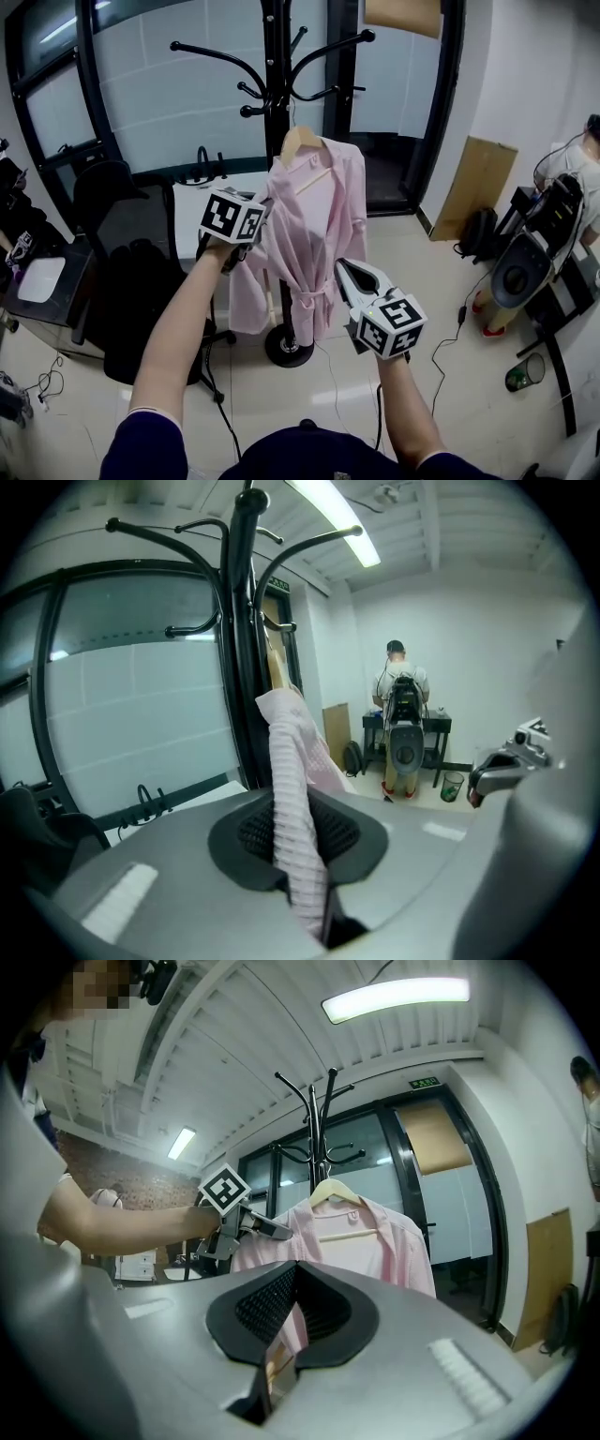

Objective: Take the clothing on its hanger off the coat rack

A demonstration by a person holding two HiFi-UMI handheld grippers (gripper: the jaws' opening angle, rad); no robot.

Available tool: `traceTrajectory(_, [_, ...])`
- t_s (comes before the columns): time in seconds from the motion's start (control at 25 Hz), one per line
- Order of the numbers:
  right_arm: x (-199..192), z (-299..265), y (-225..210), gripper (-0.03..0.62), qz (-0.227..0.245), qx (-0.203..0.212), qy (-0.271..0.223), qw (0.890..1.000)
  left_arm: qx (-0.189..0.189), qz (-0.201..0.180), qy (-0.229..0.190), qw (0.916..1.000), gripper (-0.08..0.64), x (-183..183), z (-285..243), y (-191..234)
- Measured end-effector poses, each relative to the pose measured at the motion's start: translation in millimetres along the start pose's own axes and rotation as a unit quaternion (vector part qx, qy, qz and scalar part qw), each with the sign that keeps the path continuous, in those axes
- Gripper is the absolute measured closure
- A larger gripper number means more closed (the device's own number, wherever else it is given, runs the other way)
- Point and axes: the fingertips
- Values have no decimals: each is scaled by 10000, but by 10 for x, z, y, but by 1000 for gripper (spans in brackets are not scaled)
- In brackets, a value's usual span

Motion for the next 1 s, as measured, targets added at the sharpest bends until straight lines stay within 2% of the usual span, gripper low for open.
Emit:
traceTrajectory(0.6, [-89, -11, -105, 591, -143, 0, 35, 9999, -27, -38, 162, 9999, 525, 0, 85, 9])
traceTrajectory(1.0, [-66, -17, -172, 591, -187, 49, -44, 9998, 297, -372, 7, 9989, 525, 375, 318, 84])
Point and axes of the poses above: the fingertips, and each gripper's own axes: z backward along the fingers, y to its left, x out of its top, and after that the axes turned 15 degrees about y, right-handed
